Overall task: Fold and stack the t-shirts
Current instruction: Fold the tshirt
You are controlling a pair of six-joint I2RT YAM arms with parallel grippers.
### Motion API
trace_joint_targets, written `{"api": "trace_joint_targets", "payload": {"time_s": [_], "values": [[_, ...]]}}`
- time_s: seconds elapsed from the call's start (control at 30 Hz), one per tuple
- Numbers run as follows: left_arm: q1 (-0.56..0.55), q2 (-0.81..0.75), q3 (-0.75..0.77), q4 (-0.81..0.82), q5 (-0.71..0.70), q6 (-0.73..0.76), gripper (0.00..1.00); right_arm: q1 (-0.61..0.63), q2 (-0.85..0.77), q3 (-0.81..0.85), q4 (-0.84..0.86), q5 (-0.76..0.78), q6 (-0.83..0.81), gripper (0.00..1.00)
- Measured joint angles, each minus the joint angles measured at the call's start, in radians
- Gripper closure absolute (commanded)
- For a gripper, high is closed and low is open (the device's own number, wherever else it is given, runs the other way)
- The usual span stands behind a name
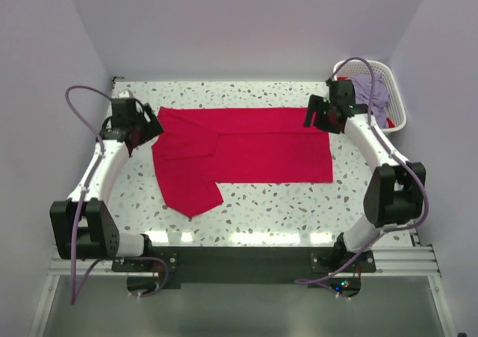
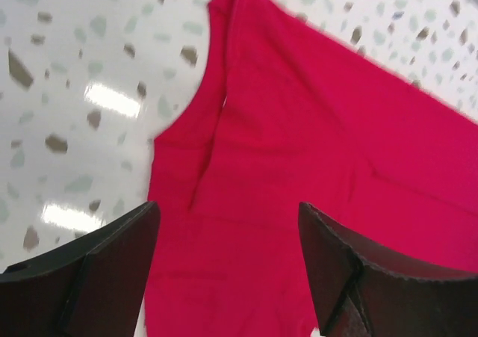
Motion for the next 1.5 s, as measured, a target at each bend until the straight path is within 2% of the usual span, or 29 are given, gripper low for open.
{"api": "trace_joint_targets", "payload": {"time_s": [0.1,0.2,0.23,0.33,0.53,0.73,0.9,1.0,1.03,1.07,1.23,1.5], "values": [[0.000,-0.116,-0.182,-0.003,0.003,0.000,0.27,0.027,-0.125,-0.143,0.004,-0.002,0.005,0.26],[0.003,-0.140,-0.330,-0.027,0.006,0.000,0.40,0.077,-0.219,-0.278,-0.013,-0.003,0.006,0.26],[0.008,-0.140,-0.369,-0.030,0.013,0.001,0.49,0.094,-0.244,-0.315,-0.018,-0.003,0.006,0.27],[0.038,-0.140,-0.442,-0.047,0.031,0.005,0.52,0.131,-0.313,-0.408,-0.024,-0.016,0.009,0.27],[0.076,-0.132,-0.453,-0.010,0.047,0.008,0.55,0.134,-0.435,-0.520,-0.027,-0.028,0.008,0.27],[0.077,-0.024,-0.449,0.021,0.079,0.012,0.63,0.134,-0.481,-0.585,-0.022,-0.029,0.012,0.27],[0.078,0.002,-0.444,0.034,0.083,0.013,0.77,0.134,-0.492,-0.610,-0.023,-0.023,0.017,0.28],[0.078,0.002,-0.444,0.036,0.084,0.013,0.88,0.134,-0.509,-0.615,-0.026,0.003,0.024,0.28],[0.078,0.002,-0.444,0.037,0.086,0.014,0.96,0.134,-0.513,-0.615,-0.027,0.021,0.027,0.29],[0.078,0.002,-0.446,0.038,0.088,0.016,0.99,0.133,-0.515,-0.615,-0.029,0.039,0.031,0.30],[0.078,0.001,-0.452,0.038,0.092,0.019,1.00,0.101,-0.515,-0.620,-0.055,0.123,0.065,0.34],[0.078,-0.004,-0.455,0.038,0.103,0.035,1.00,-0.034,-0.489,-0.651,-0.053,0.156,0.114,0.55]]}}
